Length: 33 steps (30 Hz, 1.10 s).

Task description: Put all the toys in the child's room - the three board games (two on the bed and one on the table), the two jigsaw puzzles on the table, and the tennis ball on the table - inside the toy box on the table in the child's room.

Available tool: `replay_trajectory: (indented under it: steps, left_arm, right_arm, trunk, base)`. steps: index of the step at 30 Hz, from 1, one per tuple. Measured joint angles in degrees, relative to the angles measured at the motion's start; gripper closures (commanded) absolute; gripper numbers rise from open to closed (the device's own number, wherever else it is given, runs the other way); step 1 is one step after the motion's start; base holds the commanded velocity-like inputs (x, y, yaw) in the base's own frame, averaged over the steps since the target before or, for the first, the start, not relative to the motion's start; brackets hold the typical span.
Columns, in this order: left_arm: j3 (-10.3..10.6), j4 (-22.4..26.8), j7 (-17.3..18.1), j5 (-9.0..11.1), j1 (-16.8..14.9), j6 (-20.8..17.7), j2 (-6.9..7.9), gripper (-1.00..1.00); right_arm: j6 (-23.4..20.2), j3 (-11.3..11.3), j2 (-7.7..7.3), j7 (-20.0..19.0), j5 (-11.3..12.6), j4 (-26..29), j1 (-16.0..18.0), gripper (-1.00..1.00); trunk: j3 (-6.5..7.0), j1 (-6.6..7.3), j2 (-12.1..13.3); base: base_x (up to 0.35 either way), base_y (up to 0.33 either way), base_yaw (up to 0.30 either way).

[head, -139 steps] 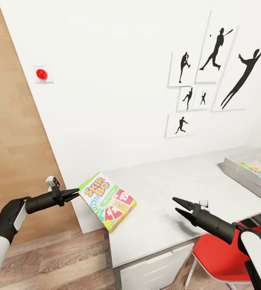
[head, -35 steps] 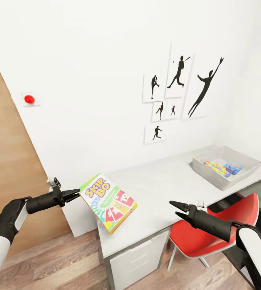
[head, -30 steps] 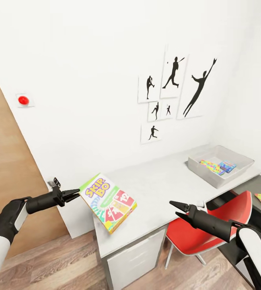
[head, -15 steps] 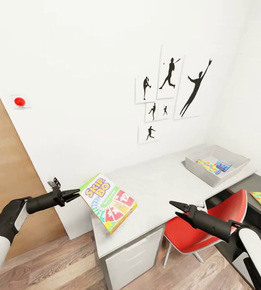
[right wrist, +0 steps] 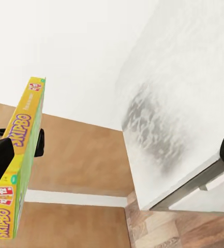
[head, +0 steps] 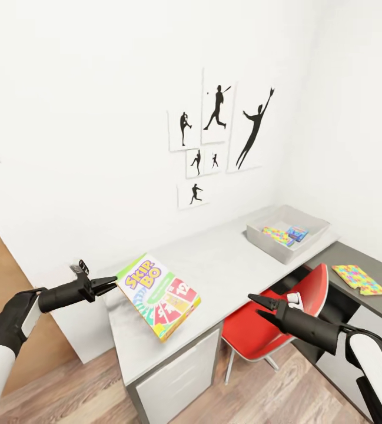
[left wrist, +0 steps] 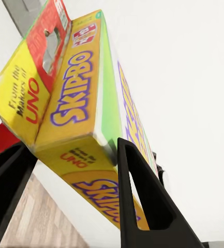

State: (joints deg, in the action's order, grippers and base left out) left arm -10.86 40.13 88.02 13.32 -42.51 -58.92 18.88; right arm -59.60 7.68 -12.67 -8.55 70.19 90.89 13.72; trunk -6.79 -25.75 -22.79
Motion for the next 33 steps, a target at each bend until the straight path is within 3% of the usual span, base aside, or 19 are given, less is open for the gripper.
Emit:
replay_trajectory:
  steps: [7, 11, 14, 19, 27, 33]
  left_arm:
    - [-0.01, 0.00, -0.03, -0.05, 0.00, 0.02, 0.01, 1.00]
    - [-0.01, 0.00, -0.14, -0.07, 0.00, 0.02, 0.06, 1.00]
    - [0.00, 0.00, -0.20, -0.08, 0.00, 0.02, 0.08, 1.00]
    - [0.00, 0.00, -0.32, -0.14, 0.00, 0.03, 0.08, 1.00]
    - [-0.01, 0.00, -0.40, -0.22, 0.00, 0.10, 0.01, 1.00]
    - [-0.01, 0.00, -0.51, -0.24, 0.00, 0.13, -0.07, 1.00]
  right_arm:
    - [0.43, 0.44, -0.08, -0.05, -0.09, -0.01, 0.00, -1.00]
    - [2.80, 1.41, -0.17, -3.18, -0.06, -0.06, -0.20, -1.00]
    - [4.01, 2.97, -0.32, -8.06, -0.44, -0.11, -0.73, -1.00]
    - [4.51, 7.55, -0.66, -14.07, -0.84, -1.89, -1.57, -1.00]
    - [4.58, 12.63, -0.87, -17.65, -0.92, -6.93, -1.93, -1.00]
    - [4.59, 13.76, -0.75, -17.98, -0.96, -7.97, -1.94, -1.00]
  trunk:
    - [0.00, 0.00, 0.00]
    - [0.00, 0.00, 0.00]
    - [0.00, 0.00, 0.00]
    - [0.07, 0.00, 0.00]
    - [0.28, 0.00, 0.00]
    - [0.45, 0.00, 0.00]
  base:
    - [0.000, 0.000, -0.267]
    - [0.000, 0.000, -0.267]
    - [0.000, 0.000, -0.267]
    - [0.000, 0.000, -0.267]
    - [0.000, 0.000, -0.267]
    - [0.000, 0.000, -0.266]
